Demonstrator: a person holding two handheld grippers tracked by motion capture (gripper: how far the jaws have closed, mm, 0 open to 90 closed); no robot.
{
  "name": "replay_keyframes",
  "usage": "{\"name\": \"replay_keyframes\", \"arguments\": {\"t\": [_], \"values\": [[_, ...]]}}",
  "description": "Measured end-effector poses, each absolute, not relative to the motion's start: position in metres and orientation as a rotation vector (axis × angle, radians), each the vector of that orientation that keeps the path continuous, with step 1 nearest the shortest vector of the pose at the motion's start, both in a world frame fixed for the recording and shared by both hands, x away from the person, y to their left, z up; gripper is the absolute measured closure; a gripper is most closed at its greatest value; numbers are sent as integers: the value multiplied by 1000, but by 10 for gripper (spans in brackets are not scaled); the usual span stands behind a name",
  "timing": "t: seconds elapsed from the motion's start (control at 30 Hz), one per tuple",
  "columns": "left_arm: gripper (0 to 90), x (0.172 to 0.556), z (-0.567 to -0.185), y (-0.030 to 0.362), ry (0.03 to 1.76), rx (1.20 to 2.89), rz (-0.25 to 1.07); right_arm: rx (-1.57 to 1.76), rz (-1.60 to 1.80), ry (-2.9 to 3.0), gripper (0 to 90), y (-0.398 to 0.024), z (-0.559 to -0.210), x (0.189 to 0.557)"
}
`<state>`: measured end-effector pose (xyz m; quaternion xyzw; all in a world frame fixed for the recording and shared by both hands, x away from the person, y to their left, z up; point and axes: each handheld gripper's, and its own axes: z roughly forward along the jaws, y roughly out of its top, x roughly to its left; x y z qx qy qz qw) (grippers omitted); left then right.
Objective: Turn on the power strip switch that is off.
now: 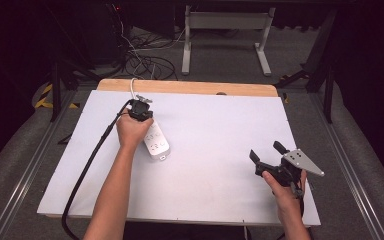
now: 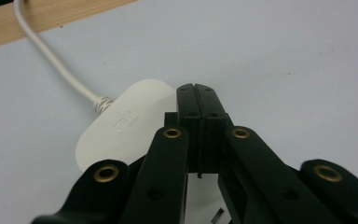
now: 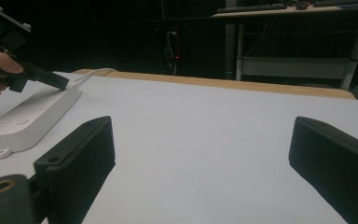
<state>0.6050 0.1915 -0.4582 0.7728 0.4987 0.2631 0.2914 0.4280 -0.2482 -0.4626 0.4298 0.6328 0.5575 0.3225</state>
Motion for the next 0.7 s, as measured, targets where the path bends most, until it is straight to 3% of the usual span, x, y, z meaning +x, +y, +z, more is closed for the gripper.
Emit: {"name": "replay_keyframes", "arguments": {"t": [0.47,0.57,0.7], "values": [[900,603,-459,200,1343,2009,664,1152,1465,1642,78,-253,-463,425],[900,602,-458,206,1379,2030,724,1155,1462,1641,78,-253,-463,425],[900,600,-460,211,1321,2035,681,1153,1464,1640,78,-253,-463,425]]}}
